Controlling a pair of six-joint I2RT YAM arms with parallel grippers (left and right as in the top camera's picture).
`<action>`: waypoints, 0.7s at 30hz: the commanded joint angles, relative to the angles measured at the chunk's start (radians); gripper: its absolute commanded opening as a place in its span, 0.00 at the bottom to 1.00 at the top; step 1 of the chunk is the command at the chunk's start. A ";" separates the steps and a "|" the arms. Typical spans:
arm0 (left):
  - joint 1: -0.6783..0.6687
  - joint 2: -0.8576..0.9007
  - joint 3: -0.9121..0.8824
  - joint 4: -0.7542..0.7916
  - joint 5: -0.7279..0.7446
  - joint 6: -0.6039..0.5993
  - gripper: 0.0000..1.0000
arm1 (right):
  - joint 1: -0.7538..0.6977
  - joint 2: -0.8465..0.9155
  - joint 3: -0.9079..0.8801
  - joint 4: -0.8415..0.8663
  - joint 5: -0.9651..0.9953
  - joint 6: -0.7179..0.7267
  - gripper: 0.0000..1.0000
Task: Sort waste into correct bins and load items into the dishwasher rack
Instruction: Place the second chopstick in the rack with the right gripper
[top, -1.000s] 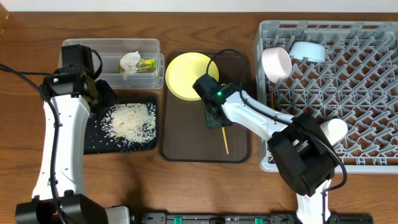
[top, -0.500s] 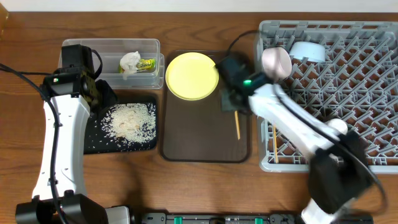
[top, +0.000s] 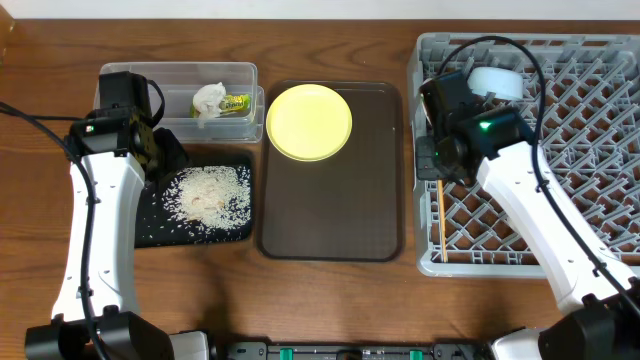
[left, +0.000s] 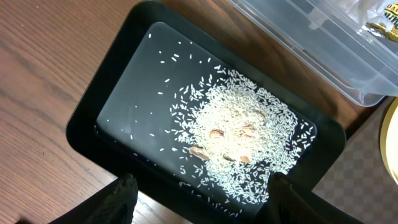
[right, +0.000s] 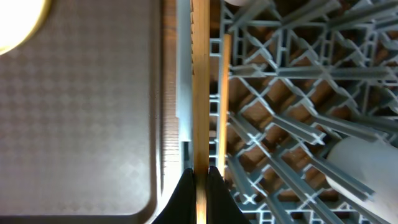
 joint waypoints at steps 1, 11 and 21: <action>0.002 -0.001 0.005 -0.002 -0.016 -0.005 0.70 | -0.029 -0.004 -0.048 0.009 0.020 -0.019 0.01; 0.002 -0.001 0.005 -0.003 -0.016 -0.006 0.70 | -0.046 -0.004 -0.260 0.205 -0.055 -0.018 0.01; 0.002 -0.001 0.005 -0.003 -0.016 -0.006 0.70 | -0.046 -0.004 -0.266 0.246 -0.058 -0.019 0.45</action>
